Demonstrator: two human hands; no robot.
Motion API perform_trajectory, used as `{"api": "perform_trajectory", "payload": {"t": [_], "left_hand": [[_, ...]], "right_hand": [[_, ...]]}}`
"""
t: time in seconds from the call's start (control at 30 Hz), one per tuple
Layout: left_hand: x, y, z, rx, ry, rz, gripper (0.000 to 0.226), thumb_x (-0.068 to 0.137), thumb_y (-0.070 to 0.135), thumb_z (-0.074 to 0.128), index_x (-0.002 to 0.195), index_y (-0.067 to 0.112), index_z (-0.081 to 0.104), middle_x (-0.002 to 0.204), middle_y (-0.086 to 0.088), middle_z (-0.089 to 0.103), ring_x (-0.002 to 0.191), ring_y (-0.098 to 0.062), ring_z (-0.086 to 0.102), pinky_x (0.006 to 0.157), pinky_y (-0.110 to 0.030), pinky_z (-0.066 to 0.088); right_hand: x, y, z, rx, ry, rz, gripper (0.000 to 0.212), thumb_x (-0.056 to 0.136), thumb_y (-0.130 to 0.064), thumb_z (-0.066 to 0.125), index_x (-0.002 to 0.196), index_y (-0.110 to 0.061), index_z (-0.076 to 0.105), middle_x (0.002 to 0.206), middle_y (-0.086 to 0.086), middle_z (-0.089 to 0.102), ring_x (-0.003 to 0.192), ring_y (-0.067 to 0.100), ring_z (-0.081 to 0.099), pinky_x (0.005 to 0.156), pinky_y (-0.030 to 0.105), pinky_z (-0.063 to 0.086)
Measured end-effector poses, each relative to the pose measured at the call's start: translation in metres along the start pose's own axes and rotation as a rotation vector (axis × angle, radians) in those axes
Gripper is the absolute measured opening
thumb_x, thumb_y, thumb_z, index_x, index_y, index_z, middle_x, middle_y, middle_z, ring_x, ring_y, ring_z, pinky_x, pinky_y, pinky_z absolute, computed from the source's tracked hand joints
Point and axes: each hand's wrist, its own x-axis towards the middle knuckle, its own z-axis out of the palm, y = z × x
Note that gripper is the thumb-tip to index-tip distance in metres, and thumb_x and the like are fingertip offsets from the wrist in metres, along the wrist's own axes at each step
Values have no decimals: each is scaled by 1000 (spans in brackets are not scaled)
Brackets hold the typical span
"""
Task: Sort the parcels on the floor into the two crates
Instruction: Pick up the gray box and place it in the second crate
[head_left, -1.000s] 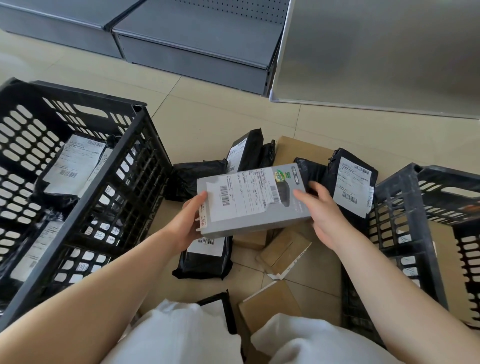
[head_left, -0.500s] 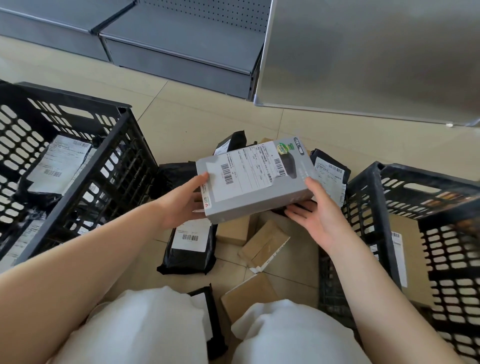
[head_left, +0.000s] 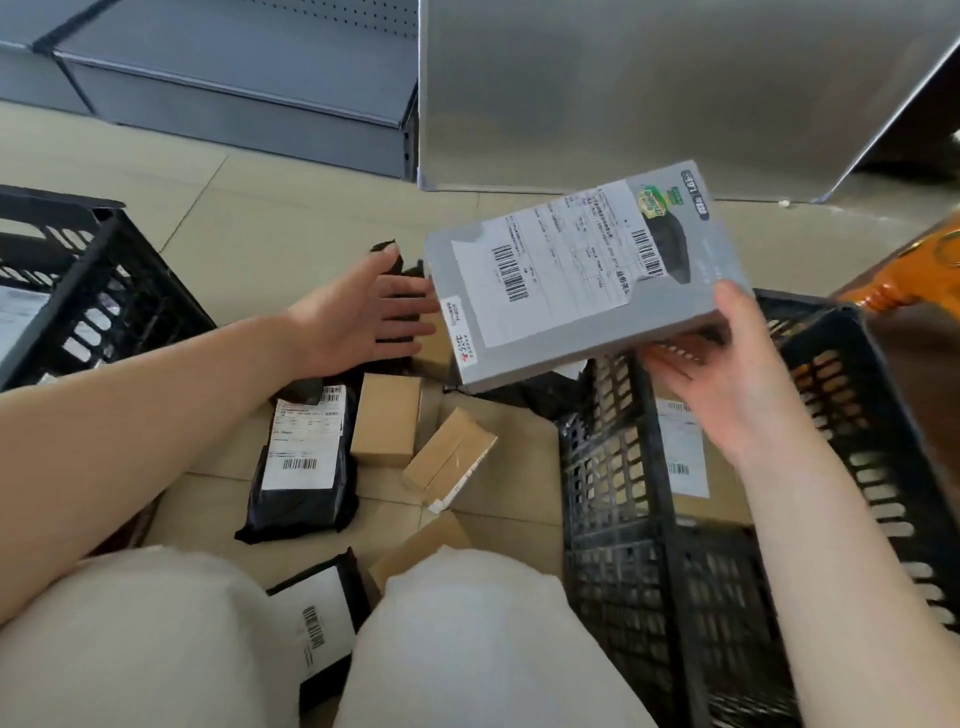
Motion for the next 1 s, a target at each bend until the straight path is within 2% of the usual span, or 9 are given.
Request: {"api": "perform_trajectory", "payload": {"t": [0.17, 0.23, 0.37, 0.5, 0.6, 0.67, 0.73, 0.83, 1.0], "left_hand": [[17, 11, 56, 293, -52, -74, 45, 100, 53, 41, 129, 22, 55, 136, -2, 60, 120, -20, 61, 104, -41, 46], [23, 6, 85, 419, -76, -97, 43, 99, 51, 46, 131, 22, 54, 135, -1, 60, 117, -18, 61, 100, -38, 49], [30, -15, 143, 504, -107, -173, 66, 94, 56, 54, 150, 26, 36, 141, -3, 54, 117, -22, 60, 99, -43, 51], [30, -42, 188, 439, -127, -201, 75, 92, 55, 58, 153, 26, 25, 154, -4, 37, 126, -25, 52, 99, -45, 52], [30, -62, 209, 375, -92, -190, 86, 90, 54, 62, 156, 31, 14, 154, -2, 37, 128, -23, 49, 91, -39, 56], [31, -72, 218, 412, -89, -162, 91, 87, 56, 64, 156, 34, 9, 152, 0, 39, 127, -21, 49, 92, -40, 55], [28, -80, 224, 464, -127, -141, 96, 85, 56, 66, 155, 35, 5, 151, 2, 39, 128, -21, 50, 98, -46, 52], [28, -92, 233, 501, -196, -137, 101, 83, 54, 70, 155, 37, 1, 155, 2, 34, 125, -21, 53, 96, -47, 54], [32, -103, 237, 544, -221, -155, 92, 92, 34, 67, 156, 33, 2, 144, -4, 42, 118, -19, 57, 93, -43, 57]], "right_hand": [[-18, -19, -71, 23, 161, -27, 68, 92, -55, 58, 147, -20, 41, 138, 14, 55, 121, 29, 61, 95, 43, 55], [-28, -19, -100, 53, 260, -33, 68, 92, -59, 54, 145, -19, 43, 137, 14, 54, 122, 30, 60, 95, 43, 54], [-47, -13, -155, 109, 436, 8, 60, 87, -53, 51, 138, -21, 51, 136, 14, 54, 121, 31, 57, 97, 48, 52], [-61, -4, -188, 63, 560, 91, 66, 62, -40, 64, 126, -27, 59, 133, 13, 56, 119, 33, 56, 97, 49, 49], [-63, 10, -204, -15, 654, 169, 52, 83, -40, 43, 132, -28, 57, 130, 12, 58, 113, 32, 57, 93, 49, 50], [-62, 19, -210, -68, 698, 255, 43, 86, -40, 42, 123, -28, 60, 127, 11, 60, 110, 31, 58, 87, 48, 51], [-62, 27, -210, -142, 690, 367, 31, 91, -38, 47, 118, -27, 57, 126, 12, 59, 114, 31, 57, 93, 51, 51], [-53, 40, -216, -220, 764, 486, 49, 96, -35, 54, 142, -24, 40, 130, 17, 52, 113, 32, 52, 99, 53, 50], [-48, 58, -220, -170, 768, 658, 48, 94, -38, 59, 135, -21, 42, 108, 17, 58, 112, 32, 58, 97, 51, 52]]}}
